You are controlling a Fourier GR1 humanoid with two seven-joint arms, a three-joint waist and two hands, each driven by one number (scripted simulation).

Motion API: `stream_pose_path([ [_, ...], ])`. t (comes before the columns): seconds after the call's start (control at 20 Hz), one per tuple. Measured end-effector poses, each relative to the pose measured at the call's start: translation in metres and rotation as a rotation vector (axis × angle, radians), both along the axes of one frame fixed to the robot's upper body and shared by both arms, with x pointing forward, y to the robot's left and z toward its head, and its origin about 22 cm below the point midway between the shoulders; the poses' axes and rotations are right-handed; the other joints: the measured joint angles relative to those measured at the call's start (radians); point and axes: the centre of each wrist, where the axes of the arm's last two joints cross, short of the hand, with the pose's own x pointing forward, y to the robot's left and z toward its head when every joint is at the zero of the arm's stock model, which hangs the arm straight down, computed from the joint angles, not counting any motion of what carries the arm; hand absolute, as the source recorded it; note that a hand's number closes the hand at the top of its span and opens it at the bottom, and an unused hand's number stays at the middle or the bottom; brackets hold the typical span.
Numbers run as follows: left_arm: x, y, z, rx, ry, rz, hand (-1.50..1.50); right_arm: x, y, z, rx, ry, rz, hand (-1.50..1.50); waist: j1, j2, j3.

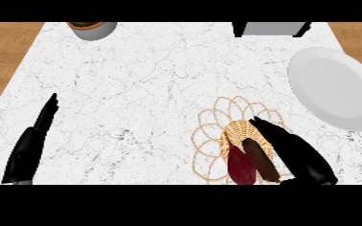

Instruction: Pick the sweet potato from the placemat and place it in the plate

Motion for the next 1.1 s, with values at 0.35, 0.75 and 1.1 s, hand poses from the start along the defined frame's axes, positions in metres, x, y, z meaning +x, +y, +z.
stream_pose_path([
  [0.35, 0.000, 0.003, -0.007, 0.005, -0.005, 0.011, 0.00, 0.004, -0.003, -0.025, -0.029, 0.042, 0.009, -1.50, -0.002, 0.000, 0.000],
  [0.75, 0.001, 0.007, 0.005, -0.001, -0.012, 0.010, 0.00, 0.011, -0.003, -0.042, -0.031, 0.053, 0.008, -1.50, -0.002, 0.000, 0.000],
  [1.1, 0.000, 0.003, 0.009, -0.003, -0.006, 0.008, 0.00, 0.014, -0.010, -0.056, 0.023, 0.015, 0.033, 1.50, -0.001, -0.003, -0.002],
])
